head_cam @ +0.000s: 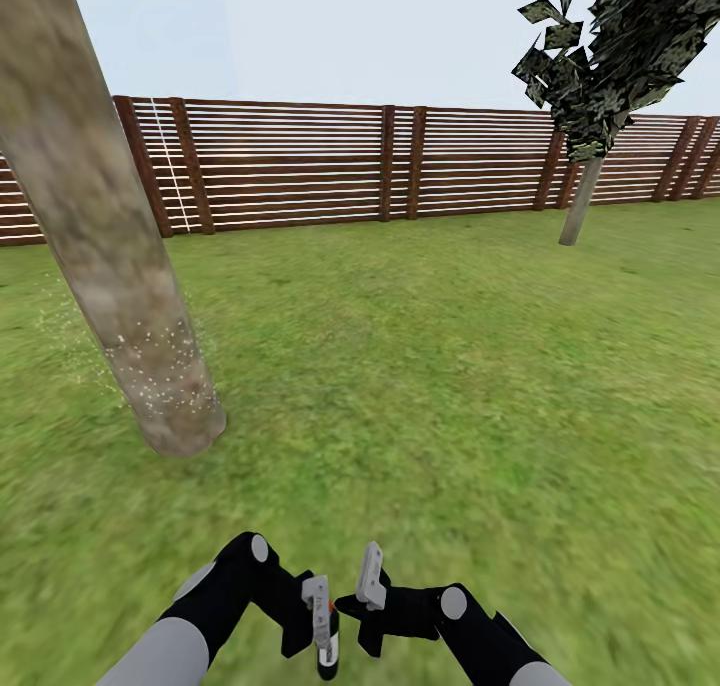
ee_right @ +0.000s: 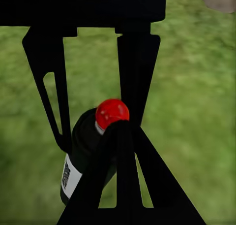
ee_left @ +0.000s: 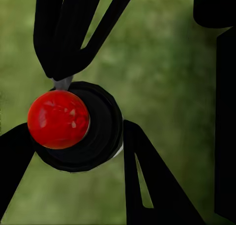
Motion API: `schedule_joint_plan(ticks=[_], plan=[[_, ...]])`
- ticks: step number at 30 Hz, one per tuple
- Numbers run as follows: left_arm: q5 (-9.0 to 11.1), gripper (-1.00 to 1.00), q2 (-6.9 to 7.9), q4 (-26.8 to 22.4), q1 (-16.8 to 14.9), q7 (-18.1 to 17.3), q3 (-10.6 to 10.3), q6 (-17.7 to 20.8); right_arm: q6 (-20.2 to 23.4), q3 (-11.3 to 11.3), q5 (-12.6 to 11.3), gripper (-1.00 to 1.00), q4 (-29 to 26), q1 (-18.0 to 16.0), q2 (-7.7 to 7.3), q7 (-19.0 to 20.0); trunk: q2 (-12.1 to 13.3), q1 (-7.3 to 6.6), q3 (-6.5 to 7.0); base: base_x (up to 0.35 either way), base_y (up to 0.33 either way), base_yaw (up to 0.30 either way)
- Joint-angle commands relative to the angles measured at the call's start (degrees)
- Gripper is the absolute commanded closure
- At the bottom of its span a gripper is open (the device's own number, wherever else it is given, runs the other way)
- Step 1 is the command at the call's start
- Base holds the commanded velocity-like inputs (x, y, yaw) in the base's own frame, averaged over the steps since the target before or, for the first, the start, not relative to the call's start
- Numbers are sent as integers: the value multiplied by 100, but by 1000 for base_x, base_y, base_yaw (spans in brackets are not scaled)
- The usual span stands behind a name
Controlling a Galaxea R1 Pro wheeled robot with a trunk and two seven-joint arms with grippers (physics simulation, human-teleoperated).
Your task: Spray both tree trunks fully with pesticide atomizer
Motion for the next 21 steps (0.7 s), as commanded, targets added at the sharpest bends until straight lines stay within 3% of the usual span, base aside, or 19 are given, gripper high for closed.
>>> schedule_joint_plan(ticks=[1,5,8,10,12,16,17,19,20,21], plan=[[4,100,0,1,0,0,3,-8,0,0,-2,100,0,0,0,0,0,0,0,0,0,0],[-4,100,14,8,0,36,-6,0,0,0,-6,100,0,0,0,0,0,0,0,0,0,0],[-48,100,142,15,0,56,-10,37,0,0,-5,100,4,0,0,0,0,0,0,0,0,0],[-68,100,440,16,0,54,-11,50,0,0,-2,100,7,0,-5,0,0,0,0,0,0,0],[-74,100,879,16,1,23,-11,52,0,0,0,100,11,0,-8,0,0,0,0,0,0,0],[-93,100,1416,14,71,10,-6,31,0,-8,0,100,23,0,-16,0,0,0,0,0,0,0],[-107,100,1559,12,83,13,-5,31,0,-10,3,-100,29,0,-23,0,0,0,0,0,0,0],[-110,100,1916,8,94,34,5,52,-5,-22,7,-100,41,0,-48,-5,0,0,0,0,0,0],[-82,100,2023,4,91,46,78,71,-7,-27,8,-100,46,0,-51,-14,0,0,0,0,0,0],[-57,100,2081,-28,90,78,332,161,-8,-38,8,-100,49,0,-54,-31,0,0,0,0,0,0]])
